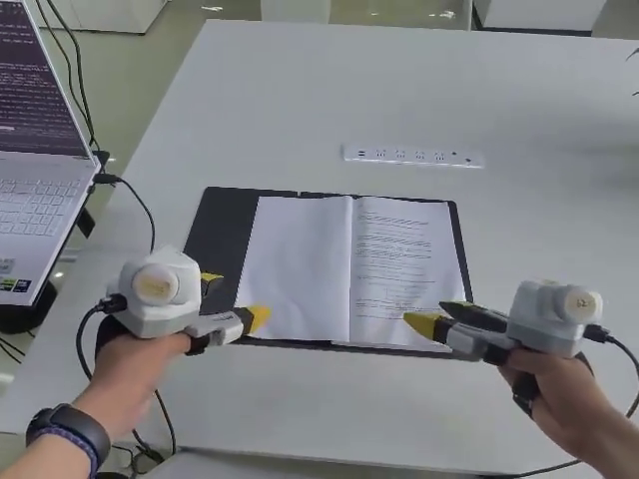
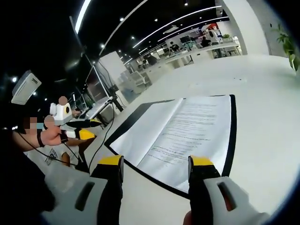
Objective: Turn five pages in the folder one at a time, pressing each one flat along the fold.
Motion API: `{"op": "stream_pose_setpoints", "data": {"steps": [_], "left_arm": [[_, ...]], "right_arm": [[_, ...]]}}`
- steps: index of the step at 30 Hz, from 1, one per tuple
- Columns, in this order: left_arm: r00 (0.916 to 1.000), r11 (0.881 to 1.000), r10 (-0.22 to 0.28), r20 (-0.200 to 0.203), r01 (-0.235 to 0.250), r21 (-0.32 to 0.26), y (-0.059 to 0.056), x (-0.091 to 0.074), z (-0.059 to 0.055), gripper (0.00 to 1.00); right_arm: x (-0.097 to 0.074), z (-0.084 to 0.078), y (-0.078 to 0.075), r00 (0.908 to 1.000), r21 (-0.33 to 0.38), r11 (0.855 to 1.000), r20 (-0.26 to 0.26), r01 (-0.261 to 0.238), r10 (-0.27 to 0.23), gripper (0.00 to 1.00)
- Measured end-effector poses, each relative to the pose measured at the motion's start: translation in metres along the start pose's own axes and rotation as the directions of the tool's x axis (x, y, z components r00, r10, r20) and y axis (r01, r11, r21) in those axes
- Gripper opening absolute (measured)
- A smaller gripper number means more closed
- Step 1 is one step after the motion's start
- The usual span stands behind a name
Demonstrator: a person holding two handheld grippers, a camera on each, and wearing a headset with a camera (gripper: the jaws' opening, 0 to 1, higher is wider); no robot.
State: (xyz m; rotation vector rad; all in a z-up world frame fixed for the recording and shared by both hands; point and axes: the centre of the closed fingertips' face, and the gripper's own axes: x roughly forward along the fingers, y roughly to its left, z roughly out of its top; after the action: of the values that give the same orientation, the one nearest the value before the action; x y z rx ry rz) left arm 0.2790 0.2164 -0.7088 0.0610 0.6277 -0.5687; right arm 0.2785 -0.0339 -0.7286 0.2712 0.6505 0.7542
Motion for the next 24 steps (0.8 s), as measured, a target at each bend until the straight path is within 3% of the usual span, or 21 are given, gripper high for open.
{"op": "stream_pose_setpoints", "data": {"steps": [6,13,24], "left_arm": [[0.9993,1.000,0.025,0.027,-0.025,0.001,0.003,-0.021,0.008,0.65],[0.9974,0.998,0.052,0.049,-0.051,-0.023,0.005,-0.036,0.009,0.72],[0.9970,0.998,0.059,0.051,-0.057,-0.027,-0.005,-0.038,0.012,0.76]], "right_arm": [[-0.023,0.005,0.003,0.9993,-0.063,0.998,0.019,0.033,-0.032,0.63],[-0.036,0.005,0.002,0.9971,-0.062,0.996,0.041,0.067,-0.065,0.71],[-0.046,0.007,0.003,0.9952,-0.065,0.994,0.055,0.084,-0.081,0.75]]}}
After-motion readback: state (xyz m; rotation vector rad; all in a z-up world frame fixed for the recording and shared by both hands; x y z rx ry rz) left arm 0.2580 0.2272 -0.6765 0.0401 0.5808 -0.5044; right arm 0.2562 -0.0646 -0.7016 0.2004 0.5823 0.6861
